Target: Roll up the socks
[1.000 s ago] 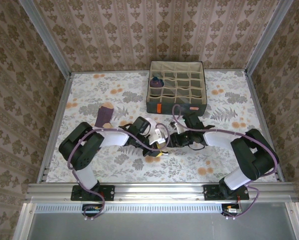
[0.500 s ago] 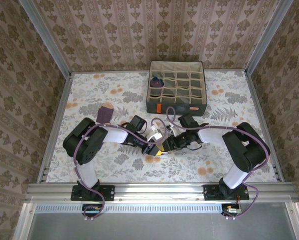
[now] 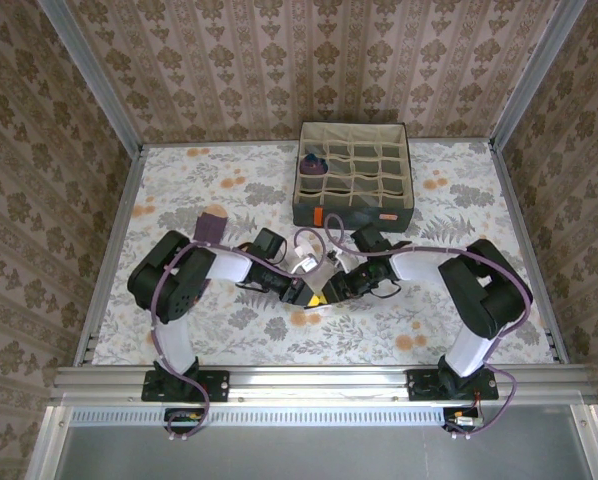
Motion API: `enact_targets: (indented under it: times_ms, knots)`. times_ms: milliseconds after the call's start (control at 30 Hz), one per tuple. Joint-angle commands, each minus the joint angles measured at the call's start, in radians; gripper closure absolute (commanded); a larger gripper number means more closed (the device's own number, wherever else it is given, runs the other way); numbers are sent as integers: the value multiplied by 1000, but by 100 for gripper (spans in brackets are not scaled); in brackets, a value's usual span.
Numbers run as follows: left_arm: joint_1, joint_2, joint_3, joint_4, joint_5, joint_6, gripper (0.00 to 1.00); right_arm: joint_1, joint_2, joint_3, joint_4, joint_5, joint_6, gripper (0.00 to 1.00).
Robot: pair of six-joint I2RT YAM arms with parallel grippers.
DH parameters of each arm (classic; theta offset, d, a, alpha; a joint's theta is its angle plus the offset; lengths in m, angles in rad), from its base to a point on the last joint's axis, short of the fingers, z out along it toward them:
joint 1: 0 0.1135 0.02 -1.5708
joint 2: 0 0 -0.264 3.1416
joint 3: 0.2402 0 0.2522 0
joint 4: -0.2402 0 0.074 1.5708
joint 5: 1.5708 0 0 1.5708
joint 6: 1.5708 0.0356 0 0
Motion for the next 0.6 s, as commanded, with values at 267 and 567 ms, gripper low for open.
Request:
enact_targets:
  times_ms: [267, 567]
  knots:
    - [16, 3, -41, 14, -126, -29, 100, 31, 73, 75, -169, 150, -15, 86]
    - [-3, -273, -257, 362, -280, 50, 69, 21, 161, 121, -227, 140, 28, 91]
